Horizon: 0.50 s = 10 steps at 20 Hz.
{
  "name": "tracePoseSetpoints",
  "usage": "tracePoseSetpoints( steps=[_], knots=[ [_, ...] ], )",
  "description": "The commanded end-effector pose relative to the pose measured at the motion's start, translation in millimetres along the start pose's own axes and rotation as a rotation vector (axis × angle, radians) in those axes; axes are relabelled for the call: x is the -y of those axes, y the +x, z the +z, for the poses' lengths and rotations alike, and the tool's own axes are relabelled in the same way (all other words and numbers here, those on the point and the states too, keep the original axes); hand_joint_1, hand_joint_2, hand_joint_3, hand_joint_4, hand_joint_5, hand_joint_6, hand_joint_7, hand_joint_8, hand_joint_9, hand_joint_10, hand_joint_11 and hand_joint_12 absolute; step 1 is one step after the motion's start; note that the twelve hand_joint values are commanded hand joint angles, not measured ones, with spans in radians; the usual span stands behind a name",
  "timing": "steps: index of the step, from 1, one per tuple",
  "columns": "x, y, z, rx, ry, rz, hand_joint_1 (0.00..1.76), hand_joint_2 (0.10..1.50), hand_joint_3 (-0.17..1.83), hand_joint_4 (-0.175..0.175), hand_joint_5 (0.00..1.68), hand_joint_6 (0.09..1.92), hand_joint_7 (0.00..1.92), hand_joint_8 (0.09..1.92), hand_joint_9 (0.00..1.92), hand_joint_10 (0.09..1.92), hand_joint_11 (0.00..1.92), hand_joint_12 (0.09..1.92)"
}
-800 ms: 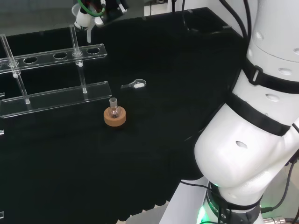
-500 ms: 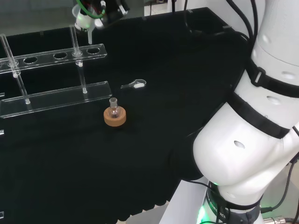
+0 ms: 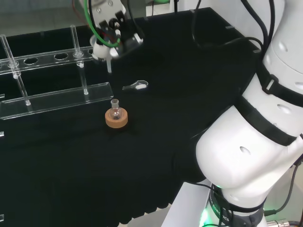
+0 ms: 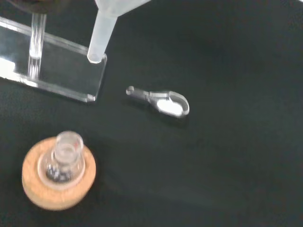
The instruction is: Place the funnel on the round-bottom flask.
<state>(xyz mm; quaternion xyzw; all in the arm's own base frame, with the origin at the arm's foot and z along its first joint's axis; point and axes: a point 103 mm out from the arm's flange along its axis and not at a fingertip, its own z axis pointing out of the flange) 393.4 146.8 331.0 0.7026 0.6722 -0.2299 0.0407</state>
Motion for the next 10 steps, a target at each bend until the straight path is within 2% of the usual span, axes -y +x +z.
tracePoseSetpoints(
  steps=[1,10],
  knots=[
    [12,9,30,-0.024,0.000,0.020,0.77,0.81,0.52,-0.052,0.54,0.56,0.61,0.74,0.92,0.51,0.60,1.25],
    [8,28,59,-0.035,0.022,-0.002,0.76,0.79,0.52,-0.054,0.53,0.56,0.60,0.74,0.91,0.52,0.60,1.25]
  ],
)
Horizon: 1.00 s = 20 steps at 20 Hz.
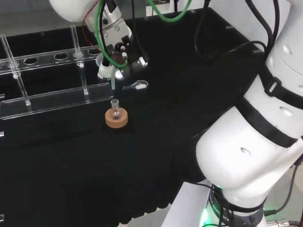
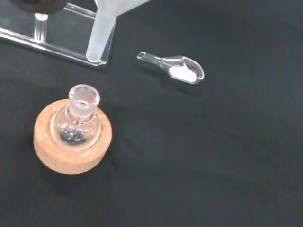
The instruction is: Place the funnel on the round-bottom flask.
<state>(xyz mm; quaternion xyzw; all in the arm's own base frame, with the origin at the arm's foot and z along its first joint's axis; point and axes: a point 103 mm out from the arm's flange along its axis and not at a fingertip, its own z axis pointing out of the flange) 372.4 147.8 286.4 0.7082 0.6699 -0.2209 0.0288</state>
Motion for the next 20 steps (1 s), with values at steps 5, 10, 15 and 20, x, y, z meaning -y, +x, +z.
tracePoseSetpoints(
  steps=[5,10,15,20],
  knots=[
    [-4,17,24,0.006,0.027,-0.016,0.77,0.79,0.53,-0.055,0.52,0.56,0.60,0.74,0.91,0.52,0.60,1.25],
    [-13,23,36,0.006,0.024,-0.026,0.77,0.79,0.53,-0.057,0.52,0.56,0.59,0.75,0.90,0.52,0.60,1.25],
    [-20,25,43,0.010,0.024,-0.029,0.77,0.78,0.53,-0.059,0.51,0.56,0.57,0.75,0.89,0.52,0.60,1.25],
    [-26,22,49,0.019,0.031,-0.027,0.77,0.78,0.53,-0.059,0.51,0.56,0.56,0.75,0.88,0.53,0.59,1.25]
  ],
)
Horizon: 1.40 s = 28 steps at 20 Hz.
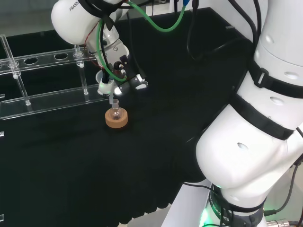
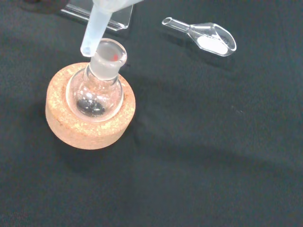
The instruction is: Place the funnel on the round-bottom flask.
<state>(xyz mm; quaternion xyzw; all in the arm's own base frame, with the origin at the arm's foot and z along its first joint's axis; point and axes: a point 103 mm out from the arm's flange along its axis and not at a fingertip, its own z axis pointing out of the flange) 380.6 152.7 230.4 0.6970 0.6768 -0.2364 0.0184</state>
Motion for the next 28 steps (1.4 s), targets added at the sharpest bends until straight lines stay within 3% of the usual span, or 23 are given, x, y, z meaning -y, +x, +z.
tracePoseSetpoints(
  steps=[1,6,10,12,16,28],
  knots=[
    [-5,-3,3,0.005,0.002,0.005,0.77,0.78,0.53,-0.059,0.51,0.56,0.56,0.76,0.88,0.53,0.59,1.25],
    [-14,-6,8,-0.003,0.024,0.009,0.77,0.78,0.54,-0.060,0.51,0.56,0.55,0.76,0.88,0.53,0.59,1.25],
    [-18,5,11,0.020,0.038,0.021,0.77,0.78,0.54,-0.060,0.51,0.56,0.55,0.77,0.87,0.54,0.59,1.25],
    [-20,6,13,0.010,0.029,-0.011,0.77,0.78,0.54,-0.060,0.51,0.56,0.55,0.77,0.87,0.54,0.59,1.25],
    [-24,9,21,0.024,0.043,-0.021,0.77,0.78,0.54,-0.060,0.51,0.56,0.54,0.77,0.87,0.55,0.59,1.25],
    [-27,2,30,0.028,0.060,0.004,0.77,0.78,0.54,-0.061,0.50,0.56,0.54,0.77,0.86,0.56,0.59,1.25]
  ],
)
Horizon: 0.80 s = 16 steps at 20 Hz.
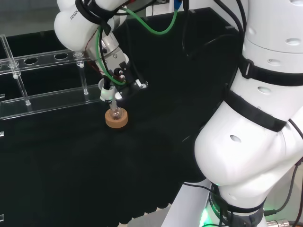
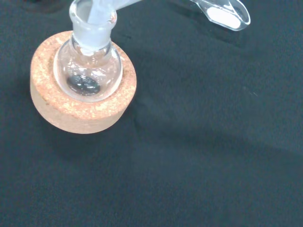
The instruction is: Place the funnel on the round-bottom flask.
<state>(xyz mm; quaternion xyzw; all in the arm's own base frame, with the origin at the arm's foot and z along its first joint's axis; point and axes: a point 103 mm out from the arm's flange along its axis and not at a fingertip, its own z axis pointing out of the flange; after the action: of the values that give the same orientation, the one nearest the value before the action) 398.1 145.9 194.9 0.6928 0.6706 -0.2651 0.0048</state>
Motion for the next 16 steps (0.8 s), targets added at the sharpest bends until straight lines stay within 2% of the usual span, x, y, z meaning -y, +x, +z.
tracePoseSetpoints(
  steps=[1,16],
  knots=[
    [0.0,-3.7,1.1,0.008,0.000,0.010,0.77,0.78,0.54,-0.061,0.50,0.56,0.54,0.77,0.86,0.56,0.59,1.25],
    [-0.4,-5.6,2.9,0.000,0.016,0.009,0.76,0.77,0.54,-0.068,0.43,0.51,0.48,0.79,0.78,0.58,0.56,1.26]
  ],
)
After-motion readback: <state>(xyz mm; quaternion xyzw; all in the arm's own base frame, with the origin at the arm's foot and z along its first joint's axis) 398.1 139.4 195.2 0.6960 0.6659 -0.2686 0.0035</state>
